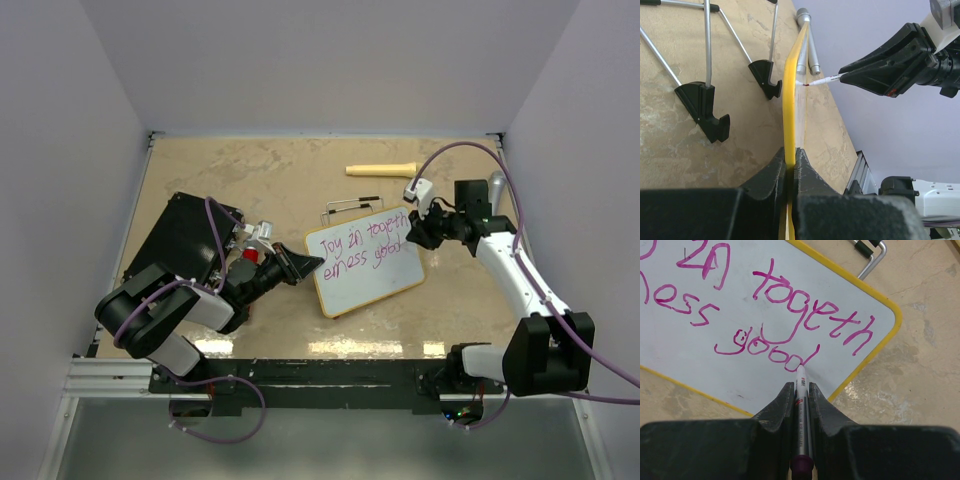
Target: Write a sentence on the whiteboard
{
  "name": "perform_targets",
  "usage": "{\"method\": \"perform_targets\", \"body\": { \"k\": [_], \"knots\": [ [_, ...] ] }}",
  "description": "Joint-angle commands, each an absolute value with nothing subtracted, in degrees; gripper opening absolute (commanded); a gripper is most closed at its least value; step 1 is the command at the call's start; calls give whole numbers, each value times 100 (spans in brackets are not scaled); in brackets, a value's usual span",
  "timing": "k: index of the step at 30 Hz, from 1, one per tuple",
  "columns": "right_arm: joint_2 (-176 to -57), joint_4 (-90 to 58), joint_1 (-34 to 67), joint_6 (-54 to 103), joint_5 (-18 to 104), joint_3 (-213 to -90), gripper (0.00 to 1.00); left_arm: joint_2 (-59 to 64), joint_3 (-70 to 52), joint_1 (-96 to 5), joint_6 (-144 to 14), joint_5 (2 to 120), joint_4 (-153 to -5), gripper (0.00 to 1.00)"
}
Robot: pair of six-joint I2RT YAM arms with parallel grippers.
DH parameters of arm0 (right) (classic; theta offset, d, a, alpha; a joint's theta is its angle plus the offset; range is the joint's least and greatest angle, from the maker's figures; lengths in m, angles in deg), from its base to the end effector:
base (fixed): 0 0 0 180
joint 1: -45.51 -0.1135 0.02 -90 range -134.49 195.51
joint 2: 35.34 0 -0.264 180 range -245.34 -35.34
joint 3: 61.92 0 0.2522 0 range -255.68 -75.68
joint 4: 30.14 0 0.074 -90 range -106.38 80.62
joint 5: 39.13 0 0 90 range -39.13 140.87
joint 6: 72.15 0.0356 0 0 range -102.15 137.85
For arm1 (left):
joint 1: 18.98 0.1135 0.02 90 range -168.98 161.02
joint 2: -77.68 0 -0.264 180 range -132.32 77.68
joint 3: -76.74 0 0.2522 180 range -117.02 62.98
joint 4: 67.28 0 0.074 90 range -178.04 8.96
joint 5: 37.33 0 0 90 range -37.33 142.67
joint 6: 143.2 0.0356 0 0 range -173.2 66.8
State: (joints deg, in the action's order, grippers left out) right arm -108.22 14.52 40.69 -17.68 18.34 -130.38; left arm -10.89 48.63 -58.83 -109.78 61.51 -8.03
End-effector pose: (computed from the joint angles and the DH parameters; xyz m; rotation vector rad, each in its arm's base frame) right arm 0.2593 0.0411 0.2678 -1.0205 2.0569 0.4167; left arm 0.1861 -0.1624 0.1557 -0.1259 1.7833 -1.3932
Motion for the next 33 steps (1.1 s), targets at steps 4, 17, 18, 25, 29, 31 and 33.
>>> {"method": "perform_targets", "body": {
  "k": [4,17,18,25,29,31,33],
  "knots": [
    [-10837,1640,4068,-2003,1818,-13114,0,-1118,4865,-5888,-10752,6330,158,0],
    [-10741,1737,4067,-2012,2371,-12965,0,-1100,4883,-5888,-10761,6339,158,0],
    [-10732,1702,4076,-1986,2415,-12965,0,-1100,4883,-5888,-10752,6330,158,0],
    [-10435,1939,4076,-2100,1802,-13263,0,-1074,4865,-5888,-10734,6330,88,0],
    [-10021,2203,4085,-2065,1019,-13790,0,-1038,4856,-5888,-10691,6330,26,0],
    [-9915,2177,4085,-1977,809,-13940,0,-1021,4839,-5888,-10664,6330,-18,0],
    [-9818,2133,4085,-1977,606,-13897,0,-977,4821,-5888,-10638,6330,-44,0]
  ]
}}
